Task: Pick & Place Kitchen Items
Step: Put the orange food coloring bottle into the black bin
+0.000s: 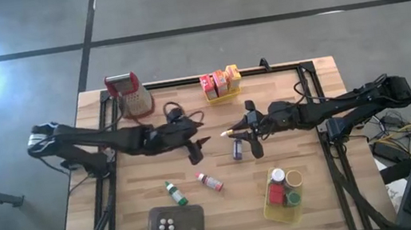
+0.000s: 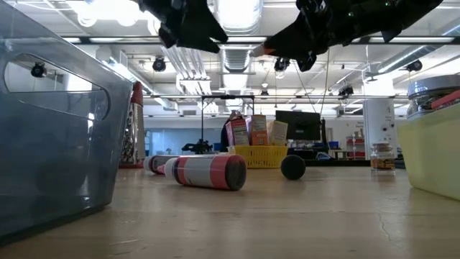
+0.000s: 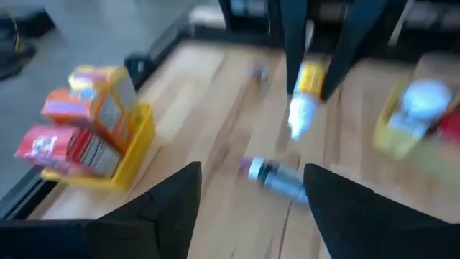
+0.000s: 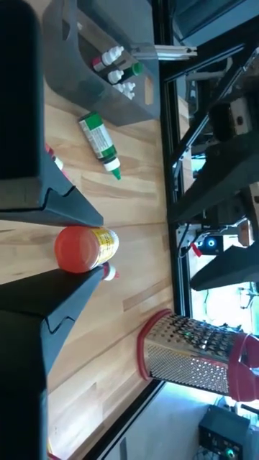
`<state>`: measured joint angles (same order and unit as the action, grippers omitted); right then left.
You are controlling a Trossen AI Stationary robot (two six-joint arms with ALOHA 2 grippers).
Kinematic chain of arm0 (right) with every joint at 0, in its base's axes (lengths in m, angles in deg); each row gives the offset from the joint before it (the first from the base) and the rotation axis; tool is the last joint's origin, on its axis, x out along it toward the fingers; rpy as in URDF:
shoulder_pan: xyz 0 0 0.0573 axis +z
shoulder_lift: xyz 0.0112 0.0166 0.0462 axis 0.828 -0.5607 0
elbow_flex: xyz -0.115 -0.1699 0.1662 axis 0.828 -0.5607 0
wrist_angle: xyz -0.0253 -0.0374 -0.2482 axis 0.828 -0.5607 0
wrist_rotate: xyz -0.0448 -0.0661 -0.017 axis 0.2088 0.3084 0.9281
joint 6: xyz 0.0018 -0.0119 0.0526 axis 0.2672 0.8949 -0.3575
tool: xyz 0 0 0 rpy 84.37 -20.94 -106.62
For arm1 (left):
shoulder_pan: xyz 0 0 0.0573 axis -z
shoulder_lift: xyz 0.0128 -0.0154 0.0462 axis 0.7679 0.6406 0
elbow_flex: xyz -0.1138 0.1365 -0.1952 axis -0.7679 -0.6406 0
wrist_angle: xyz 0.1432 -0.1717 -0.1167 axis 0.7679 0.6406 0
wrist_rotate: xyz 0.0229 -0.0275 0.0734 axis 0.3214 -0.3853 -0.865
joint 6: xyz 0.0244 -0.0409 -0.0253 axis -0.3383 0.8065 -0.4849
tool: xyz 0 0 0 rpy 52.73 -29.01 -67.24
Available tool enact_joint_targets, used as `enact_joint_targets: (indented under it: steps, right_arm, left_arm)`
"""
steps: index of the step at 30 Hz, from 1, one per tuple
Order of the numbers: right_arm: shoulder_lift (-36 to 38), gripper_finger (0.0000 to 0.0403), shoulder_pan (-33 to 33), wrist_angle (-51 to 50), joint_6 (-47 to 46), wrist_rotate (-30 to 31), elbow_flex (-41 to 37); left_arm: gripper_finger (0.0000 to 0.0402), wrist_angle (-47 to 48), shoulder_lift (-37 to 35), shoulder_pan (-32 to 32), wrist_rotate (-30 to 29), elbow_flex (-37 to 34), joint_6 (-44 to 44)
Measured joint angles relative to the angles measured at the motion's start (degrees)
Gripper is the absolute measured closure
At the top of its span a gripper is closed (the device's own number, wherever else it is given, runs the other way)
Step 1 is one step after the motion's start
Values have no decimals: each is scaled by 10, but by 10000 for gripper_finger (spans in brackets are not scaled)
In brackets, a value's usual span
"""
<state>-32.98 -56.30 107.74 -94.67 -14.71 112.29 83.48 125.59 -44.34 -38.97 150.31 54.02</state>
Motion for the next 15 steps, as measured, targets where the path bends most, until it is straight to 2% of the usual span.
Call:
enact_joint_targets:
  steps: [5,9,15]
  right_arm:
    - [0,332,0,18,3,0,0]
    - [0,321,0,34,3,0,0]
    - [0,313,2,59,8,0,0]
  left_arm:
    - [152,-273,-41,0,0,-132,0]
    - [152,-496,-37,1,9,-218,-25]
    - [152,-708,1,4,24,-291,-35]
